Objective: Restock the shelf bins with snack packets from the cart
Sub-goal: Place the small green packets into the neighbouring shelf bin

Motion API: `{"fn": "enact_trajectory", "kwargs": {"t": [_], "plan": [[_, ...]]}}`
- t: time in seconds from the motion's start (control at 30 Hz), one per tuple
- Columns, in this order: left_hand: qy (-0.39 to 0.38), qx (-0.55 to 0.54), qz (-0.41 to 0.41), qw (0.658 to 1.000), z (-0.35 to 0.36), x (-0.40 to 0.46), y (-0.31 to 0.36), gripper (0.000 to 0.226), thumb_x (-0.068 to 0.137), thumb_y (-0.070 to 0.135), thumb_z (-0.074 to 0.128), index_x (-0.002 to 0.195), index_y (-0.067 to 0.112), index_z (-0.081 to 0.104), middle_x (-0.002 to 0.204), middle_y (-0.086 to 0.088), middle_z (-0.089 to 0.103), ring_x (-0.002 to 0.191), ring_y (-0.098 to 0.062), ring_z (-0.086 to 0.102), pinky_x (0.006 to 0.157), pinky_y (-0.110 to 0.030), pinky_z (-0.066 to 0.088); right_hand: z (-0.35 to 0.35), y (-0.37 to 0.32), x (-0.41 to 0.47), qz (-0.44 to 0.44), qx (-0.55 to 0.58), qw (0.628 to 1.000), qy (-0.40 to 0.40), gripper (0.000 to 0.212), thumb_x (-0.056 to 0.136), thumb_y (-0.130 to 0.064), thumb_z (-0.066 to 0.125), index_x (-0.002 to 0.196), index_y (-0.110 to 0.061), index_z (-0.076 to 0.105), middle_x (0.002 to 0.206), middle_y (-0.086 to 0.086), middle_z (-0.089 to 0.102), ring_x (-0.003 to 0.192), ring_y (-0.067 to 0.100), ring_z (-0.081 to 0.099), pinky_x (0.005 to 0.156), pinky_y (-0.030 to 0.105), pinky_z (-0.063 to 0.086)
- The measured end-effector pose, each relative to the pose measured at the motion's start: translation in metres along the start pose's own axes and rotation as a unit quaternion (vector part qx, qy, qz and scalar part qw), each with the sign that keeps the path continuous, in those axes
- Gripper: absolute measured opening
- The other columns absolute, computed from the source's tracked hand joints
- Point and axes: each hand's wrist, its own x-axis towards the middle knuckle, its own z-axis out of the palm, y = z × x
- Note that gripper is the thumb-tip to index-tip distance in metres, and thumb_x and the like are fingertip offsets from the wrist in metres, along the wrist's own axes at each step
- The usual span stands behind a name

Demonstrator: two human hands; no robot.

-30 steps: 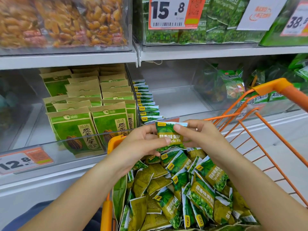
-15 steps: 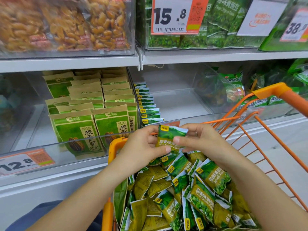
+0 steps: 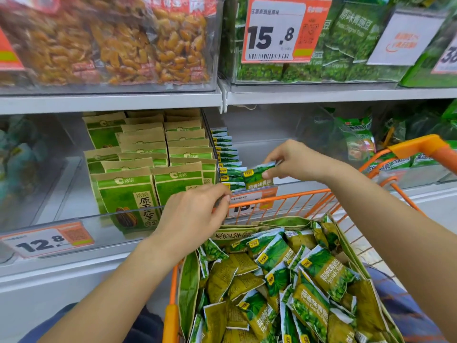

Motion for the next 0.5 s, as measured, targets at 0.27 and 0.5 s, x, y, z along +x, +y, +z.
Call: {"fn": "enact_trajectory", "kwargs": {"t": [0.27, 0.5], "plan": [[0.064, -0.016, 0.009, 0.998, -0.001, 0.001, -0.002, 0.027, 0.089, 0.034, 0.047, 0.090, 0.025, 0.072, 0.077, 0.014, 0.068, 0.056, -0.008, 0.060, 0.043, -0.024, 0.047, 0.017, 0.001, 0.025, 0.045, 0.000, 0.985, -0.168, 0.014, 0.091, -0.021, 0.065, 0.100, -0.012, 0.071, 0.088, 0.010, 0.067, 0.077, 0.016, 0.056, 0.065, 0.021, 0.047], [0.051, -0.002, 0.010, 0.999, -0.001, 0.005, -0.004, 0.028, 0.089, 0.035, 0.045, 0.091, 0.026, 0.071, 0.072, 0.013, 0.066, 0.053, -0.010, 0.059, 0.042, -0.025, 0.047, 0.021, -0.013, 0.026, 0.068, 0.016, 0.968, -0.239, 0.019, 0.096, -0.024, 0.055, 0.097, -0.014, 0.071, 0.078, -0.012, 0.067, 0.074, 0.008, 0.062, 0.069, 0.019, 0.049]]}}
